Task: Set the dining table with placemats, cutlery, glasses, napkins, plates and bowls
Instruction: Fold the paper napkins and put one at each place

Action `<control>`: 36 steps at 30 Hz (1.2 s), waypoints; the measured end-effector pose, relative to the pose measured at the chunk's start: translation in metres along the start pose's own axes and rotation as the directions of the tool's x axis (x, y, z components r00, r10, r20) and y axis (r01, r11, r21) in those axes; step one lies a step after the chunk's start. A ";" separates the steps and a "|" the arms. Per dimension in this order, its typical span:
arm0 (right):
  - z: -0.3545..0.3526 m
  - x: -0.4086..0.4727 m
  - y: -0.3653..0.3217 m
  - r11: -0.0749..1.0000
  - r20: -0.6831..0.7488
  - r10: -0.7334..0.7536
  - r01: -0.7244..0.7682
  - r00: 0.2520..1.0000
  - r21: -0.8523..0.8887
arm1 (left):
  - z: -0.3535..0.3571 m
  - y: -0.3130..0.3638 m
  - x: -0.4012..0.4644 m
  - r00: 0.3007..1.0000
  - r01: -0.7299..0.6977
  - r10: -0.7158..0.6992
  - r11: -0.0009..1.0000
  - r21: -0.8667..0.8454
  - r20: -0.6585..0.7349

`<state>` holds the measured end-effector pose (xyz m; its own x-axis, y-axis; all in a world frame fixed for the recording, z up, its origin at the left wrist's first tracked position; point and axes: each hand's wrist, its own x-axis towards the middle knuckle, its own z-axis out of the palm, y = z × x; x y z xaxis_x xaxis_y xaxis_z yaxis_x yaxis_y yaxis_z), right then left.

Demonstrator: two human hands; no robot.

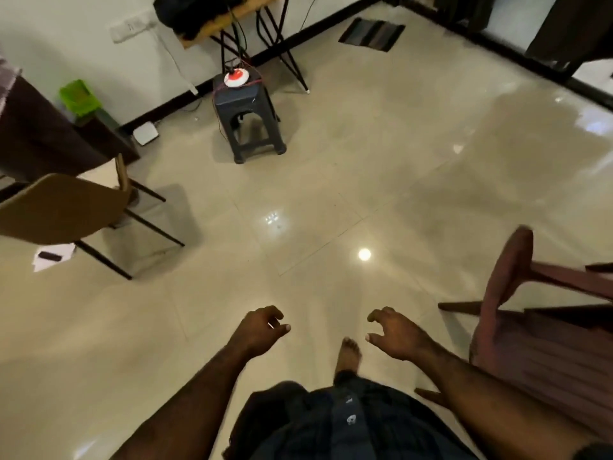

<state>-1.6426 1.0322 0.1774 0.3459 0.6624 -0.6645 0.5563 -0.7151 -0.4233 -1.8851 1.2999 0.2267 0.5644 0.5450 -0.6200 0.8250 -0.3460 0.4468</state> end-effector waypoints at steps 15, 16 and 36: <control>-0.313 0.202 0.078 0.904 -0.296 0.339 -0.222 0.893 0.367 | -0.172 0.244 0.364 0.969 -0.246 0.239 0.960 0.131 0.065; -0.329 0.213 0.089 0.881 -0.291 0.386 -0.256 0.875 0.398 | -0.180 0.281 0.400 0.954 -0.291 0.273 0.943 0.162 0.120; -0.583 0.230 0.447 0.483 -0.187 0.751 -0.334 0.634 0.810 | -0.045 0.912 0.679 0.730 -0.667 0.480 0.658 0.351 0.487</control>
<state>-0.8736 0.9950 0.1949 0.7778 -0.0753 -0.6239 -0.4584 -0.7472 -0.4812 -0.7507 1.3890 0.2422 0.8222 -0.1400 -0.5517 0.1765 -0.8588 0.4809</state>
